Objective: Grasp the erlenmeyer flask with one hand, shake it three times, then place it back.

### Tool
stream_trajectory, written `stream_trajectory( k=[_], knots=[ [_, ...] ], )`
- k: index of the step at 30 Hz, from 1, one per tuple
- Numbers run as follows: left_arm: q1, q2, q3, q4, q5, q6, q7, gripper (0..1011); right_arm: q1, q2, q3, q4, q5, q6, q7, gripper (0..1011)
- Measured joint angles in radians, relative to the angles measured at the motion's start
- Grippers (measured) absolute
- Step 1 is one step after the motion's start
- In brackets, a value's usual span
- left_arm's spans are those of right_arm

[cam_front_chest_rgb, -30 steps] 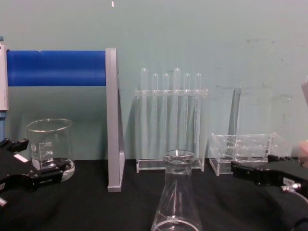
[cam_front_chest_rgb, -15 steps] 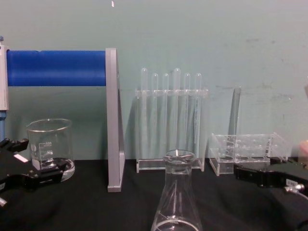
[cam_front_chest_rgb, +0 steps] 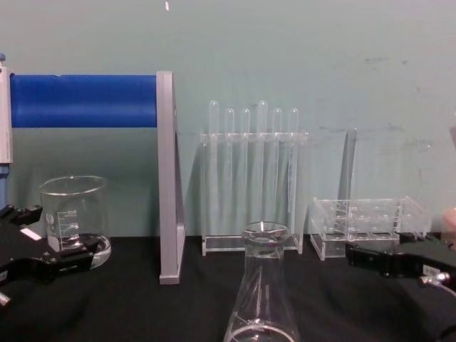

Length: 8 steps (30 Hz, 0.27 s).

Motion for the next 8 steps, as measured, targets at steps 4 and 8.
stream_trajectory(
  k=[4, 8],
  knots=[
    [0.0, 0.0, 0.0, 0.0, 0.0, 0.0, 0.0, 1001, 0.0, 0.0, -0.001, 0.0, 0.0, -0.001, -0.001, 1000],
    [0.0, 0.0, 0.0, 0.0, 0.0, 0.0, 0.0, 1001, 0.0, 0.001, -0.001, 0.0, 0.001, -0.002, -0.001, 1000]
  ],
)
